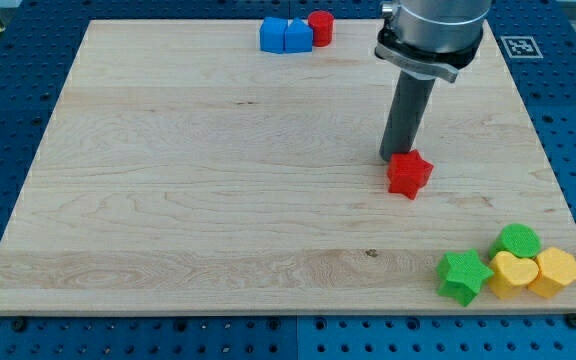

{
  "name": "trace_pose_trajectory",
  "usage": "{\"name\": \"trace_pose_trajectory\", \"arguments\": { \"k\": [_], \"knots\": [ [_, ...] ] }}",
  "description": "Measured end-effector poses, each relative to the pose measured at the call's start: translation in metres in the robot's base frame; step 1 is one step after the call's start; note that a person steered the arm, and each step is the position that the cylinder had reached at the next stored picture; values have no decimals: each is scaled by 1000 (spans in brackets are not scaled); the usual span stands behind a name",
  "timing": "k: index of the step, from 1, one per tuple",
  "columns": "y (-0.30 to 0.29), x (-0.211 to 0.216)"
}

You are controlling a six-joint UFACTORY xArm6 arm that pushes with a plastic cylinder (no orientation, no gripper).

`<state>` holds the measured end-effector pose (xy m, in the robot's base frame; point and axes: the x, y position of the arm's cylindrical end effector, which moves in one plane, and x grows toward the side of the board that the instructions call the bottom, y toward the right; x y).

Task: Push the red star to the left of the green circle

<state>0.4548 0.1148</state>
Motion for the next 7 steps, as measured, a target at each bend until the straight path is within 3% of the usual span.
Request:
{"name": "trace_pose_trajectory", "arguments": {
  "k": [4, 7],
  "knots": [
    [12, 99],
    [24, 117]
  ]
}}
